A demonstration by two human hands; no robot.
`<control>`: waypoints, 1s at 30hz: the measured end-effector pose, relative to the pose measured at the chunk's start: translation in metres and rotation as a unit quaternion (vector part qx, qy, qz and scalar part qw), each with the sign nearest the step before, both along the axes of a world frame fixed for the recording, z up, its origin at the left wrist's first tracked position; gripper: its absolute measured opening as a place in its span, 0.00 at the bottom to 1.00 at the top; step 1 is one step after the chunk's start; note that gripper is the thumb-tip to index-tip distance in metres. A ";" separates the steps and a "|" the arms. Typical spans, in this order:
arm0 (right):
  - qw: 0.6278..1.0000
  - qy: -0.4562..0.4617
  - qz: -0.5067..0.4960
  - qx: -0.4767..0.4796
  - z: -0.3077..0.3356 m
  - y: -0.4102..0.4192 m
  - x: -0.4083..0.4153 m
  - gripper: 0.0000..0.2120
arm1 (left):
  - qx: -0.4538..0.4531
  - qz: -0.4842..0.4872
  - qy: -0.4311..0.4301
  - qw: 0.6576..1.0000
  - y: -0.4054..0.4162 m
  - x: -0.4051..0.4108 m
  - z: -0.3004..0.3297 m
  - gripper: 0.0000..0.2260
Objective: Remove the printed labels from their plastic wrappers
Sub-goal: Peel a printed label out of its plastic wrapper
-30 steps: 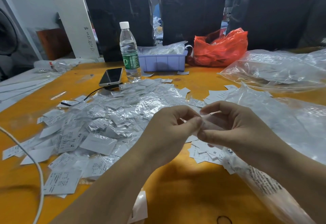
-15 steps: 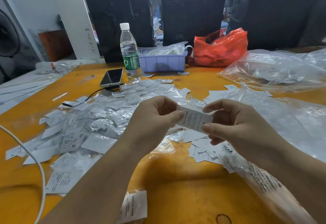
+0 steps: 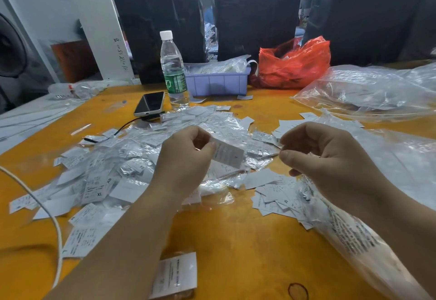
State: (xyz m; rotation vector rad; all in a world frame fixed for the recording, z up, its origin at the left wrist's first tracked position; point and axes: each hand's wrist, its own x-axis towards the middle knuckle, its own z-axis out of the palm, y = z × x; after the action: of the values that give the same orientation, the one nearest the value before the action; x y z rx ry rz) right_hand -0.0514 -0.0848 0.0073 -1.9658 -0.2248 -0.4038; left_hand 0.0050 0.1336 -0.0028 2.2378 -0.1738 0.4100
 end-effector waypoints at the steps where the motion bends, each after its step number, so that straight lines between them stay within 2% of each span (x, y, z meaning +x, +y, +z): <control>1: 1.000 -0.009 -0.003 -0.009 0.000 0.000 0.000 0.06 | 0.021 0.023 -0.011 0.999 0.001 0.001 -0.001 0.01; 4: 0.998 -0.025 -0.006 -0.059 0.000 0.000 0.000 0.06 | 0.067 0.074 -0.065 0.993 0.005 0.005 -0.003 0.10; 6: 0.993 -0.009 -0.002 -0.114 -0.002 0.000 0.000 0.07 | 0.084 0.070 -0.090 0.990 0.003 0.002 -0.001 0.11; 9: 0.986 -0.007 0.007 -0.165 -0.005 0.001 -0.002 0.09 | 0.115 -0.027 -0.088 0.989 -0.006 -0.006 0.001 0.05; 11: 0.987 -0.028 0.008 -0.158 -0.003 0.001 -0.002 0.08 | 0.126 -0.133 -0.039 0.982 -0.013 -0.013 0.000 0.02; 13: 0.988 -0.055 0.001 -0.148 0.000 0.000 -0.003 0.07 | 0.178 -0.216 0.010 0.960 -0.020 -0.017 -0.004 0.07; 15: 0.986 -0.069 -0.004 -0.153 0.002 0.000 -0.004 0.06 | 0.239 -0.258 0.032 0.935 -0.023 -0.017 -0.009 0.12; 17: 0.983 -0.074 0.000 -0.170 0.002 0.000 -0.005 0.06 | 0.271 -0.287 0.028 0.918 -0.025 -0.016 -0.012 0.12; 19: 0.980 -0.077 0.009 -0.186 0.001 0.001 -0.005 0.06 | 0.281 -0.288 0.018 0.915 -0.027 -0.015 -0.015 0.11; 22: 0.974 -0.073 0.033 -0.214 -0.001 0.002 -0.002 0.07 | 0.264 -0.254 -0.002 0.930 -0.031 -0.014 -0.017 0.12; 26: 0.950 -0.072 0.015 -0.305 -0.007 0.005 0.003 0.07 | 0.238 -0.233 -0.014 0.943 -0.034 -0.014 -0.017 0.14; 30: 0.909 0.025 0.007 -0.415 -0.009 0.010 0.003 0.07 | 0.241 -0.224 -0.029 0.944 -0.034 -0.012 -0.017 0.16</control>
State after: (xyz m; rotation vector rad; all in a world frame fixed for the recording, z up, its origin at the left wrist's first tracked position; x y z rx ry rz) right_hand -0.0481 -0.0751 -0.0017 -2.8063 -0.4283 -0.2608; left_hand -0.0072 0.0993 -0.0196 2.5586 -0.8798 0.1936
